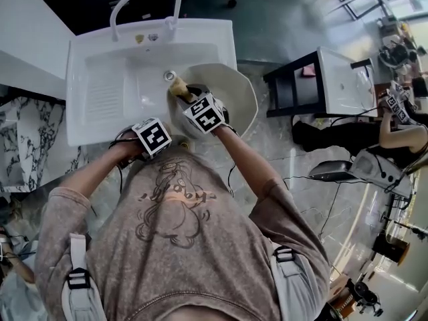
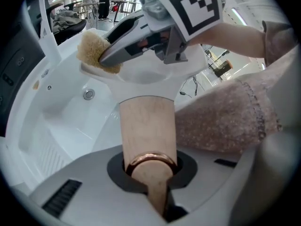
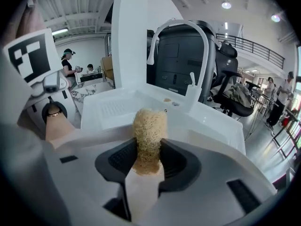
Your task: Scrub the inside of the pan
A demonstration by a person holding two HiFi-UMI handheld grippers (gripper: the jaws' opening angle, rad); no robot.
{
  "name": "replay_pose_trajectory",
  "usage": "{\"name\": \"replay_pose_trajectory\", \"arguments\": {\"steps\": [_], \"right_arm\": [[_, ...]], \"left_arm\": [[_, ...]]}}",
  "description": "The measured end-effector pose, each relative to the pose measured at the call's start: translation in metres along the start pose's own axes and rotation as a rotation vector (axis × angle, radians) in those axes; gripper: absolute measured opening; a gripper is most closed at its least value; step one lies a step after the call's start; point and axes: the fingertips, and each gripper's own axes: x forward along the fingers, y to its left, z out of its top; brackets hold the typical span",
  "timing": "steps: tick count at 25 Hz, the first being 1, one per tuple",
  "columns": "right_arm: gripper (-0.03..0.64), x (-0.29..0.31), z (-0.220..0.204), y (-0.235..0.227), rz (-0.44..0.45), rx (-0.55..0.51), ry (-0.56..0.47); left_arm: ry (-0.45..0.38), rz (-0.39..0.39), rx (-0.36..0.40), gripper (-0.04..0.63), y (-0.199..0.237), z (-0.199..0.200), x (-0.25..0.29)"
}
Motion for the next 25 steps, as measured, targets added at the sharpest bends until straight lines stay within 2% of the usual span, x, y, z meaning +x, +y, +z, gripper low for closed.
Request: {"name": "replay_pose_trajectory", "arguments": {"steps": [6, 10, 25], "right_arm": [[0.158, 0.013, -0.011, 0.001, -0.013, -0.006, 0.032], [0.158, 0.019, -0.013, 0.000, -0.029, -0.003, 0.037], [0.158, 0.026, -0.023, -0.031, -0.127, 0.012, 0.078]], "left_arm": [[0.041, 0.007, -0.008, 0.038, 0.003, -0.009, 0.001], [0.022, 0.004, 0.009, 0.038, 0.003, -0.005, 0.002], [0.025, -0.006, -0.012, 0.038, -0.006, -0.007, 0.002]]}}
